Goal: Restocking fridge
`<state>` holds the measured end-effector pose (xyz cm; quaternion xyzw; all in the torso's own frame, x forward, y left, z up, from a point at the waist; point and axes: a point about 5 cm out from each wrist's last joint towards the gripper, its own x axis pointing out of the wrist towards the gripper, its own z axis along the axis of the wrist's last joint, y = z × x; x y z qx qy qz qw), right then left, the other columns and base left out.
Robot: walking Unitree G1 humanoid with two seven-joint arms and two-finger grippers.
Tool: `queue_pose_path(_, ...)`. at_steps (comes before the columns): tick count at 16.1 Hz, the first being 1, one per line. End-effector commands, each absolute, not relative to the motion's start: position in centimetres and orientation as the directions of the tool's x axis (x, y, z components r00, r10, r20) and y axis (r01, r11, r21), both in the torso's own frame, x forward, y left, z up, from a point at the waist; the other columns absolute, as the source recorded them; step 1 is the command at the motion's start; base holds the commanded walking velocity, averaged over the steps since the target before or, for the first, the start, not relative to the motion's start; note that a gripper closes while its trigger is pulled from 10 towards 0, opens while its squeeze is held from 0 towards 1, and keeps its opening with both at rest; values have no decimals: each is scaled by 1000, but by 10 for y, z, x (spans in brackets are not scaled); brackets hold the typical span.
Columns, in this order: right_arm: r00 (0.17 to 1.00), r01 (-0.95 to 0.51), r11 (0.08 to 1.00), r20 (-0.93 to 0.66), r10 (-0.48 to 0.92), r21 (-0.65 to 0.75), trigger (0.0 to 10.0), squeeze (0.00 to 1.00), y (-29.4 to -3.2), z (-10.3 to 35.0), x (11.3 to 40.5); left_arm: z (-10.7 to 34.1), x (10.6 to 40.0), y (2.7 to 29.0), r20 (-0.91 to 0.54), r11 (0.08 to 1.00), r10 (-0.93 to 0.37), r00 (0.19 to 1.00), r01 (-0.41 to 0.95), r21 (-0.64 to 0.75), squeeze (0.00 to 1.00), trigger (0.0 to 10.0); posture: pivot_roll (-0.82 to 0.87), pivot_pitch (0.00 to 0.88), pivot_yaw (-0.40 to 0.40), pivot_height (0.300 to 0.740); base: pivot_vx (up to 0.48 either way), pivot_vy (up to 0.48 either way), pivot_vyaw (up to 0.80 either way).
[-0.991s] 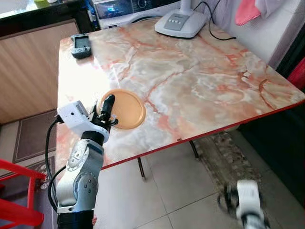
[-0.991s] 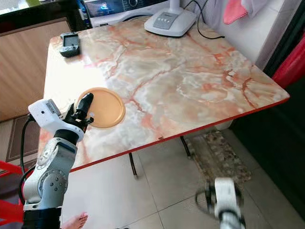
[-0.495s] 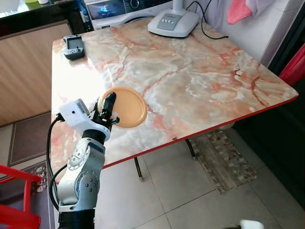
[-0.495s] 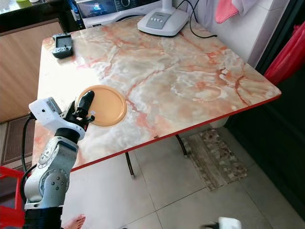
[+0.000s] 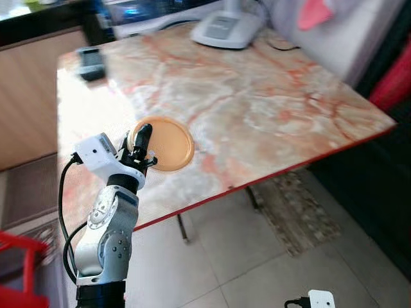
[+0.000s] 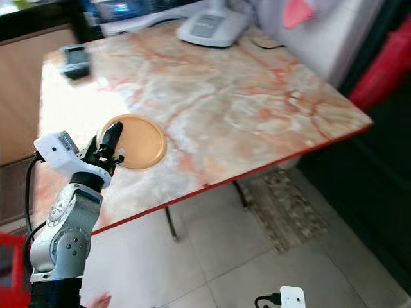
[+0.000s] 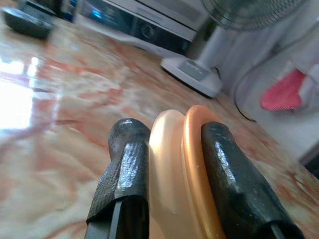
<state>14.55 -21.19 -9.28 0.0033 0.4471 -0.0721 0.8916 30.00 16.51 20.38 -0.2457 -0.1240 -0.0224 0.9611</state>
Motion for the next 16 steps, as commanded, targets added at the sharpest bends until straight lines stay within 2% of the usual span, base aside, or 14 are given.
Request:
queue_pose_path(1, 555, 134, 990, -824, -116, -49, 10000, 0, -210, -98, 134, 210, 299, 168, 281, 886, 34, 959, 101, -452, 0, 10000, 79, 173, 41, 740, 0, 0, -788)
queue_pose_path(5, 535, 125, 991, -838, -106, -46, 10000, 0, -220, -98, 127, 211, 299, 167, 284, 886, 39, 958, 99, -453, 0, 10000, 80, 175, 32, 740, 0, 0, -788)
queue_pose_path(16, 536, 102, 995, -841, -74, -23, 10000, 0, -216, -99, 127, 210, 301, 165, 270, 878, 34, 962, 101, -468, 0, 10000, 64, 169, 31, 740, 0, 37, -787)
